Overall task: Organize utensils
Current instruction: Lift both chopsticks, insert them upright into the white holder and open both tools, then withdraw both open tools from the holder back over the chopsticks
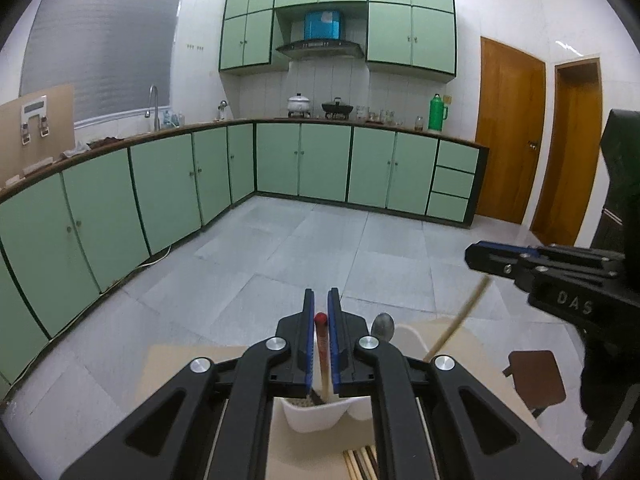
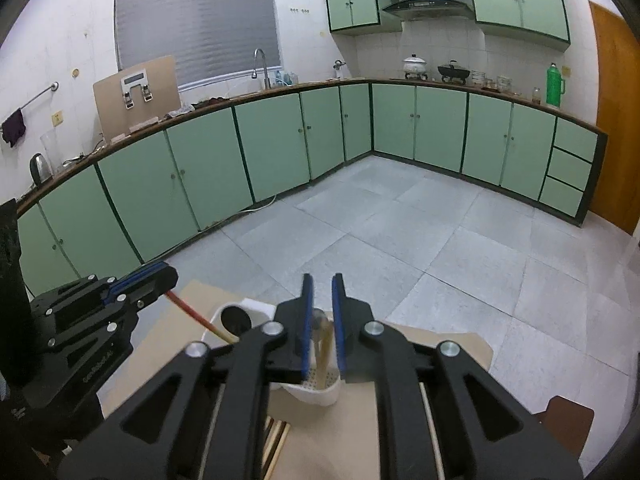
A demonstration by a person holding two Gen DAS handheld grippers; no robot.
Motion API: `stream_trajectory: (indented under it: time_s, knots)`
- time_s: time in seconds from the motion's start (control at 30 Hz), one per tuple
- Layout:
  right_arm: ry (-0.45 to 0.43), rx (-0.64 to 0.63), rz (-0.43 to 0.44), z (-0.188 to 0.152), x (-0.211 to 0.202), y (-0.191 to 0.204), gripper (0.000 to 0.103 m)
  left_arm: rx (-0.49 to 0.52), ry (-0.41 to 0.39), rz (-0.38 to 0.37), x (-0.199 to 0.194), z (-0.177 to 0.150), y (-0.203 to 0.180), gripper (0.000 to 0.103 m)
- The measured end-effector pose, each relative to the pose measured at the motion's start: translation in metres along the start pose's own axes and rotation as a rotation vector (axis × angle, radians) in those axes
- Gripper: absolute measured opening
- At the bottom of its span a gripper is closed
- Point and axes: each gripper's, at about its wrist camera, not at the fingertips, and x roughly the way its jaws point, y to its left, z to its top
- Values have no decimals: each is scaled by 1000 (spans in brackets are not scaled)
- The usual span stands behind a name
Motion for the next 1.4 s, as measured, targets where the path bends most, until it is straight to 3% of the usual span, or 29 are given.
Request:
stream_trajectory:
  time_s: [0.1, 0.27, 0.4, 0.5, 0.73, 1.0, 1.23, 1.4]
  knots:
    - [-24, 5, -21, -4, -13, 0, 37, -5, -8, 0, -10, -2, 2, 23]
    - [-66, 26, -57, -24, -50, -8, 56, -10, -37, 14, -42, -9, 7, 45]
    - [-87, 45, -93, -59, -80, -12, 81, -24, -46, 41, -72, -30, 10, 59]
    - [-78, 72, -98, -91, -96, -12, 90, -20, -34, 62, -88, -54, 9, 69]
    - [-12, 122, -108, -169, -112, 4, 95, -28, 68, 70, -110, -126, 3, 80]
    - [120, 109, -118, -242, -98, 41, 95, -21, 245, 92, -109, -207, 1, 80]
    - [220, 108, -100, -293, -83, 60, 95, -37, 338, 110, -107, -253, 7, 81]
    - [263, 87, -86, -306, -74, 73, 95, -39, 372, 123, -109, -266, 13, 82]
